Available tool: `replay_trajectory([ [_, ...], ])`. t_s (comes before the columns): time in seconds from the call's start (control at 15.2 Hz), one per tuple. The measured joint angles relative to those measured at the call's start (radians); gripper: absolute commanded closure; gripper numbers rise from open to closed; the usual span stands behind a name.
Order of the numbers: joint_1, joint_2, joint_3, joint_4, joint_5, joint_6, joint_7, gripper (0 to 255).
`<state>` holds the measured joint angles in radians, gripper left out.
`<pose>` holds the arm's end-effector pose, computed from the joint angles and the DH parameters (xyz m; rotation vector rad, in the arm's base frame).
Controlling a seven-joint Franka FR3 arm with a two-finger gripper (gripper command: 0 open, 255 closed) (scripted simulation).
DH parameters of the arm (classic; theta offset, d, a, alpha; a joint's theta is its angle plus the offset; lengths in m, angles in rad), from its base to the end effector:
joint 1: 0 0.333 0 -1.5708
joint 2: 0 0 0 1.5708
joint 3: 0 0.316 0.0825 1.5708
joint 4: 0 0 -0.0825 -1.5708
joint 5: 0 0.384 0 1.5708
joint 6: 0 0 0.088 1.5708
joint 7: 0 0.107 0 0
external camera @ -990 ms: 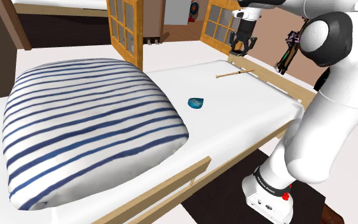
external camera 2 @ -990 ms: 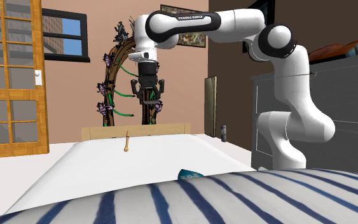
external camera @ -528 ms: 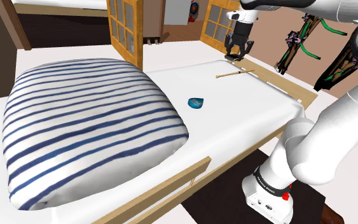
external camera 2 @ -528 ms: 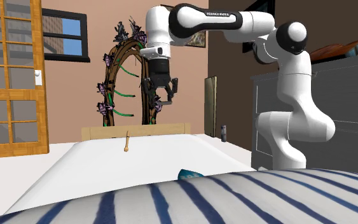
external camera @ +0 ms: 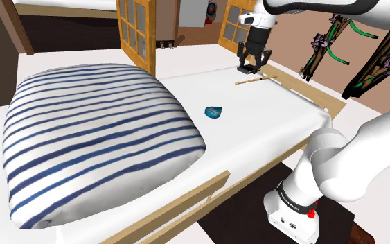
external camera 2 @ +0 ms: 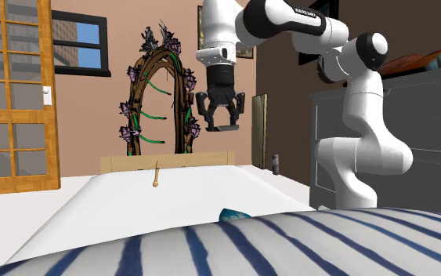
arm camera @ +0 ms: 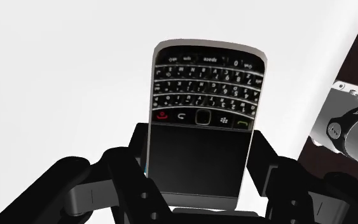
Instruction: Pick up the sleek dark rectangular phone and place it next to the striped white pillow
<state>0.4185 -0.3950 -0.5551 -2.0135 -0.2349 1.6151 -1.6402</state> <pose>0.4346 -0.1206 0.5820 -2.2142 -2.1943 0.0916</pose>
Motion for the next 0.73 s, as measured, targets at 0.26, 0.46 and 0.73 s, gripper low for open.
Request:
replay_trajectory([
  [0.26, 0.014, -0.074, 0.09, -0.072, 0.006, -0.016, 0.109, 255],
  [0.46, 0.032, -0.107, 0.152, -0.109, 0.025, -0.023, 0.188, 255],
  [0.73, 0.057, -0.142, 0.233, -0.145, 0.058, -0.034, 0.287, 255],
])
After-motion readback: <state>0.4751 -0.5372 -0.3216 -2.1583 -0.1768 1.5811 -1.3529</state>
